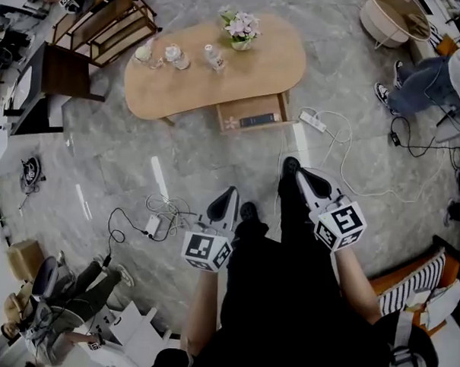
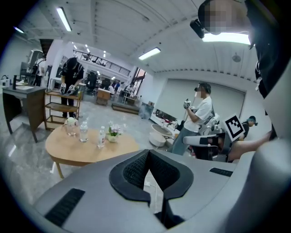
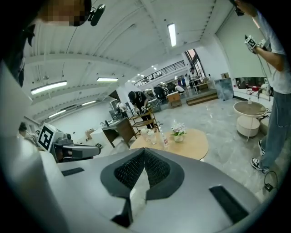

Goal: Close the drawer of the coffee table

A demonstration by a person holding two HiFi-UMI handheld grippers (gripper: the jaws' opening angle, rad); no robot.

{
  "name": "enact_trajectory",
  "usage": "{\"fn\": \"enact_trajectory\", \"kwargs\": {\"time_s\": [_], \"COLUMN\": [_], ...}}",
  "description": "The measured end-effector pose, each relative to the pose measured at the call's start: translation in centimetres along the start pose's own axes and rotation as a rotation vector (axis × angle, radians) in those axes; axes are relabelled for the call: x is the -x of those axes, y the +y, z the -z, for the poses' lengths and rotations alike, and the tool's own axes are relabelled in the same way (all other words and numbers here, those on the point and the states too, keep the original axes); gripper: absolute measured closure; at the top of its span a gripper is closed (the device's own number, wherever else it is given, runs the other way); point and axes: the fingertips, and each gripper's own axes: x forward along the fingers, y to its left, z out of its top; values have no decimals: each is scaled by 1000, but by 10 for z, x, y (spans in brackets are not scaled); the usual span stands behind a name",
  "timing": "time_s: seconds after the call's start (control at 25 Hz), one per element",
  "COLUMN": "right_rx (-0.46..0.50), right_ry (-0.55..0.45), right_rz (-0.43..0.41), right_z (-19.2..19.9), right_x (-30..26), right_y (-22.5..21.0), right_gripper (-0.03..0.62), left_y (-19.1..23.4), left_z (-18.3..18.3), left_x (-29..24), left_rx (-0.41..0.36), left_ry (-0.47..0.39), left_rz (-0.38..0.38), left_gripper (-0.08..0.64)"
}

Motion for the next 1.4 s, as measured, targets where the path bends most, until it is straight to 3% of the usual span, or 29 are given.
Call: {"fn": "enact_trajectory", "kwargs": {"time_s": [0.2,0.36,0.64,1.08,1.4], "right_rx": [7,1,-5,76,191], "right_ry": [50,69,45,-36,14], "right_rz": [-53,-22,43,132,135], "right_z": [10,24,34,145,231], "right_x": [-25,-48,-119,-215,-252], "right_y": [-50,-85,-128,-215,-265], "right_gripper": [580,580,580,580,580], "left_y": [-2,12,77,207,284], "left_z": [7,13,35,172,264], "left_x": [-47,-75,-126,-202,-239], "left_rx": [50,51,21,-27,-68], "left_ry": [-11,-16,25,5,-29], "left_rz": [-58,-56,-42,-115,-136], "left_gripper": [546,546,546,546,545]}}
